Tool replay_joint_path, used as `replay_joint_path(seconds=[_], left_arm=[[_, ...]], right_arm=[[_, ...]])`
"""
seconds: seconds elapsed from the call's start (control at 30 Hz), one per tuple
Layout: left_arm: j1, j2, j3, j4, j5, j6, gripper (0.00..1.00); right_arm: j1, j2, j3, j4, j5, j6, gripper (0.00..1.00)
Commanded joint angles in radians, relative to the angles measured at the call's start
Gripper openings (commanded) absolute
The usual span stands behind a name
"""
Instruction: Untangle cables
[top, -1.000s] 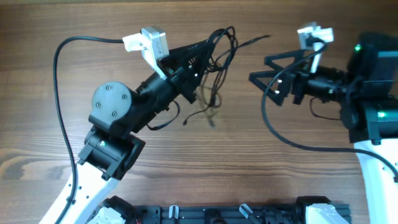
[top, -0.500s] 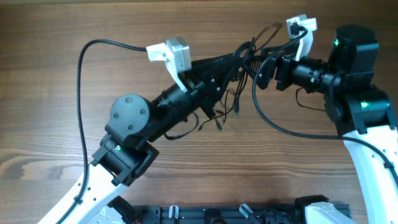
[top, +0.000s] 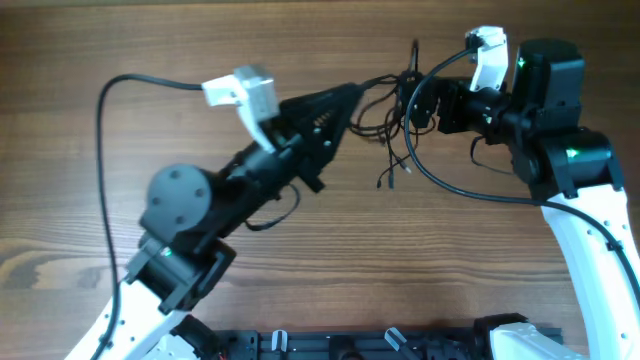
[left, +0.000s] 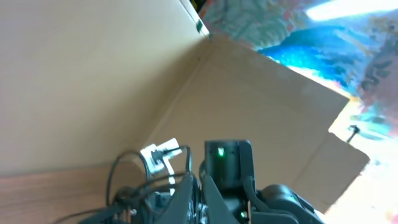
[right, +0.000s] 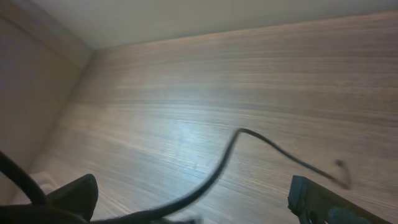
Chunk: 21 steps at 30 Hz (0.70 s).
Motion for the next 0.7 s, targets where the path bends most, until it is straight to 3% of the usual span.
replay_joint_path(seconds=[0.0, 0.17, 0.37, 0.4, 0.5, 0.57, 0.67], left_arm=[[0.077, -0.138, 0.024, 0.024, 0.005, 0.002, 0.04], [0.204, -0.193, 0.024, -0.014, 0.005, 0.001, 0.04], [0.237, -0.188, 0.024, -0.147, 0.005, 0.002, 0.04], [0.237, -0.177, 0.024, -0.204, 0.005, 0.002, 0.09], [0.237, -0.131, 0.024, -0.344, 0.005, 0.037, 0.4], [0.237, -0.085, 0.024, -0.428, 0.005, 0.093, 0.53], [0.233, 0.045, 0.024, -0.525, 0.063, 0.244, 0.62]], right_arm=[[-0.024, 0.02, 0.0, -0.031, 0.258, -0.018, 1.0], [-0.076, 0.02, 0.0, -0.049, 0.262, -0.07, 1.0], [-0.108, 0.02, 0.0, -0.061, 0.25, -0.07, 1.0], [-0.108, 0.02, 0.0, -0.062, 0.235, -0.073, 1.0], [-0.108, 0.02, 0.0, -0.061, 0.222, -0.07, 1.0], [-0.108, 0.02, 0.0, -0.063, 0.222, -0.068, 1.0], [-0.108, 0.02, 0.0, -0.069, 0.225, -0.034, 1.0]])
